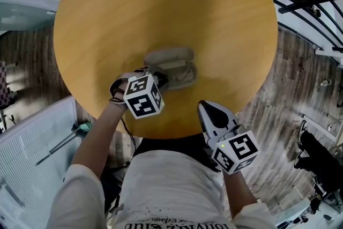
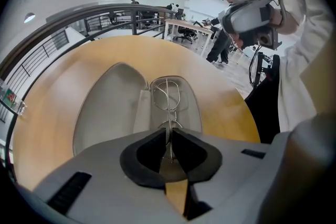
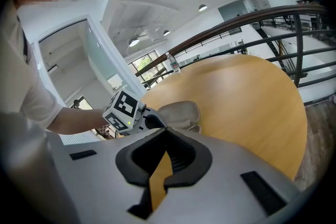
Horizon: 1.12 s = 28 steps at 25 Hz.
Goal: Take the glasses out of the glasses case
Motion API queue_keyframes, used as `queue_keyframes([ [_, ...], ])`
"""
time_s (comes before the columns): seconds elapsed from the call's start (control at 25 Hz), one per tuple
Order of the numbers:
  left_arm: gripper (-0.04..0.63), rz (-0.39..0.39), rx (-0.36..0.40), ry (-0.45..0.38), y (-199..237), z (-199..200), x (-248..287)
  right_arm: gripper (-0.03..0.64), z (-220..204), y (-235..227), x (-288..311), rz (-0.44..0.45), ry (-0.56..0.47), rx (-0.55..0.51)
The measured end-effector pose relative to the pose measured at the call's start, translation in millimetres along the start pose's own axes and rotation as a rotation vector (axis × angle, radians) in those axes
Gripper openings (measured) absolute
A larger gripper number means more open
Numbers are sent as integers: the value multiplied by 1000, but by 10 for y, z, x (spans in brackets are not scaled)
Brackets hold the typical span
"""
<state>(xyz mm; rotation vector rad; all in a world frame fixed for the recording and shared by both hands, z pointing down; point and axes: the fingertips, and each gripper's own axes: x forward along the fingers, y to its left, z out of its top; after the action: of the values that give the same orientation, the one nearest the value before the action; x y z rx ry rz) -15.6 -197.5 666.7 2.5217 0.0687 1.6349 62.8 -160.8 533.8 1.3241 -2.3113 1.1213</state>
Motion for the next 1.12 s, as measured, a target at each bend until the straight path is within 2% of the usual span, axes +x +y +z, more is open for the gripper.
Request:
queue_keyframes([
  [0.36,35,13,39,29,-16,48,1,18,34,-18,-43,1,-6,3],
  [1.12,32,74,26,-12,-22,133,-212,18,30,57,-130,-1,-26,-28],
])
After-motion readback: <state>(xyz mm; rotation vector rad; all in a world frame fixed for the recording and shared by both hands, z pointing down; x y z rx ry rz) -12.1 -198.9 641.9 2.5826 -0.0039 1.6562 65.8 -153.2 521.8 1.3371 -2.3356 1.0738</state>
